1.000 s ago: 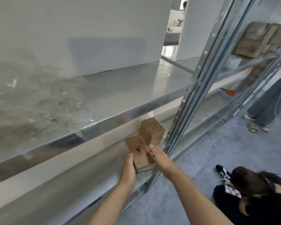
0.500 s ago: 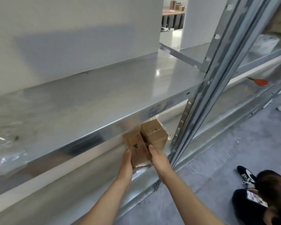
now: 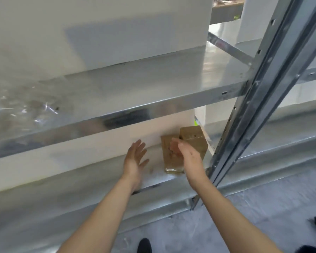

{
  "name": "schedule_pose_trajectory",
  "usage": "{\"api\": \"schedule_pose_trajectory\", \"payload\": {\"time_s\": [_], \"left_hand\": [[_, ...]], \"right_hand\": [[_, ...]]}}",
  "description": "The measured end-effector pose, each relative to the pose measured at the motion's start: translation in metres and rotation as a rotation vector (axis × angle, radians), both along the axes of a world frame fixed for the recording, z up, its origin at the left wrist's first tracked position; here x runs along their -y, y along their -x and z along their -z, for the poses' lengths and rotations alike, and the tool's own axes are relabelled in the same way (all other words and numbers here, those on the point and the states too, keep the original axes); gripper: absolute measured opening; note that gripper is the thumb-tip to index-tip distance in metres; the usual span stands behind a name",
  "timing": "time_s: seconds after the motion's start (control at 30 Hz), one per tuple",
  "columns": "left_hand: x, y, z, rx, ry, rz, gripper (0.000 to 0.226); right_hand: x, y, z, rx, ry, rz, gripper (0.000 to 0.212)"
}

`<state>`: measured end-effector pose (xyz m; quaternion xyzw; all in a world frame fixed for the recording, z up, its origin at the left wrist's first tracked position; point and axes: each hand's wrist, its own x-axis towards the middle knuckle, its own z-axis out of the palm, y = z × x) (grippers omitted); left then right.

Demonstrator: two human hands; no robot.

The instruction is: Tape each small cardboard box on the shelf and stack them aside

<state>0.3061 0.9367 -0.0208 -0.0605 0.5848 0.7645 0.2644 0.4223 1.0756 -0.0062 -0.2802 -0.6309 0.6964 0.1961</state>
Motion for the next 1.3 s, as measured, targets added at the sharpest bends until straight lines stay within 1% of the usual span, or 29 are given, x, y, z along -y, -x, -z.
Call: {"api": "schedule_pose_trajectory", "payload": {"time_s": [0.1,0.2,0.4,0.53,0.63,0.83,0.97,1.03,1.13,1.3], "left_hand": [[0.039,0.005,-0.017,-0.012,-0.083,-0.072,0.047],[0.089,0.008,-0.036,-0.049,-0.115,-0.166,0.049],[0.224,0.004,-0.067,-0.132,-0.157,-0.412,0.051],[0.346,-0.019,-0.071,-0.164,-0.141,-0.579,0.048],[0.445,-0.043,-0.077,-0.172,-0.151,-0.697,0.047],[0.625,-0.089,-0.091,-0.221,-0.207,-0.871,0.050],[0.687,-0.091,-0.095,-0.218,-0.405,-1.082,0.048],[0.705,-0.078,-0.098,-0.217,-0.462,-1.114,0.047],[0.737,-0.056,-0.103,-0.229,-0.400,-1.084,0.047],[0.817,-0.019,-0.091,-0.243,-0.183,-1.027,0.046]], "right_hand": [[0.027,0.028,-0.016,-0.095,0.171,-0.168,0.031],[0.071,0.056,-0.028,-0.120,0.303,-0.334,0.032],[0.191,0.094,-0.044,-0.095,0.380,-0.598,0.032],[0.298,0.107,-0.055,-0.084,0.371,-0.790,0.038],[0.390,0.108,-0.060,-0.073,0.385,-0.895,0.042],[0.561,0.100,-0.070,-0.059,0.453,-0.968,0.051],[0.650,0.098,-0.083,-0.033,0.448,-0.999,0.050],[0.686,0.104,-0.089,-0.048,0.401,-1.026,0.045],[0.721,0.124,-0.094,-0.063,0.357,-1.053,0.041],[0.770,0.185,-0.081,-0.046,0.400,-1.027,0.044]]}}
